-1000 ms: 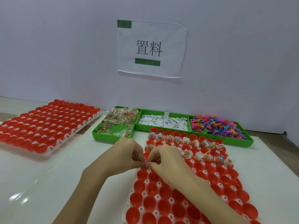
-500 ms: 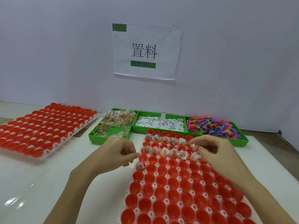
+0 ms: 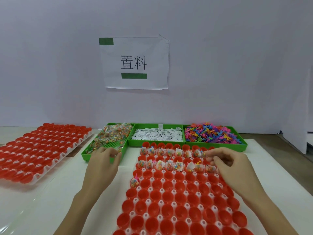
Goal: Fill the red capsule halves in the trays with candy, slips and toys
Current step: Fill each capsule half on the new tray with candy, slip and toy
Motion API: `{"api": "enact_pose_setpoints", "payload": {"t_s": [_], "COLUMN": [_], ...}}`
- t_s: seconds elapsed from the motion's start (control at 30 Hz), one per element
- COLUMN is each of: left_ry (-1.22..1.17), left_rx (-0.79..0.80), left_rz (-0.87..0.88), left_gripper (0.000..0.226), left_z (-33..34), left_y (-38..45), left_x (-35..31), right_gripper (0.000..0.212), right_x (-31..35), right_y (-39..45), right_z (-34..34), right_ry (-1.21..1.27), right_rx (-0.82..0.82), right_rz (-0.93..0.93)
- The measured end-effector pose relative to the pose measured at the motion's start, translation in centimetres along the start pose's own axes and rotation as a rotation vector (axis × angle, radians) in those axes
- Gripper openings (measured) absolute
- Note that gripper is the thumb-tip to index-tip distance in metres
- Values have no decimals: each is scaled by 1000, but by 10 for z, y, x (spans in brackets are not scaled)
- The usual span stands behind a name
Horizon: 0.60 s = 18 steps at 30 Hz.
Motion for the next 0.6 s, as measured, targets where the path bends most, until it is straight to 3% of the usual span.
{"api": "enact_pose_setpoints", "payload": {"t_s": [0.17, 0.37, 0.47, 0.6], "left_ry": [88, 264, 328, 357], "left_rx": [54, 279, 369, 368], "left_rz": [-107, -14, 33, 25], "left_gripper": [17, 36, 23, 19], "left_z": [5, -2, 0, 2], "left_y": [37, 77, 85, 87], "left_x": [14, 36, 37, 35], "right_gripper": [35, 35, 34, 33], "right_x": [2, 3, 4, 6], "right_y": [0, -3, -3, -3], "right_z": [-4, -2, -1, -1], "right_ry": [-18, -37, -39, -43], "right_rx": [-37, -29, -21, -17], "right_rz": [-14, -15, -8, -14]}}
Point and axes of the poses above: each hand's wrist, its own y-axis towards the middle knuckle, its own z-axis out of the palm, x = y × z, the point moved 2 cm from there along y, towards the middle knuckle, and after that the axes turned 10 degrees about x, right-handed, at the moved point
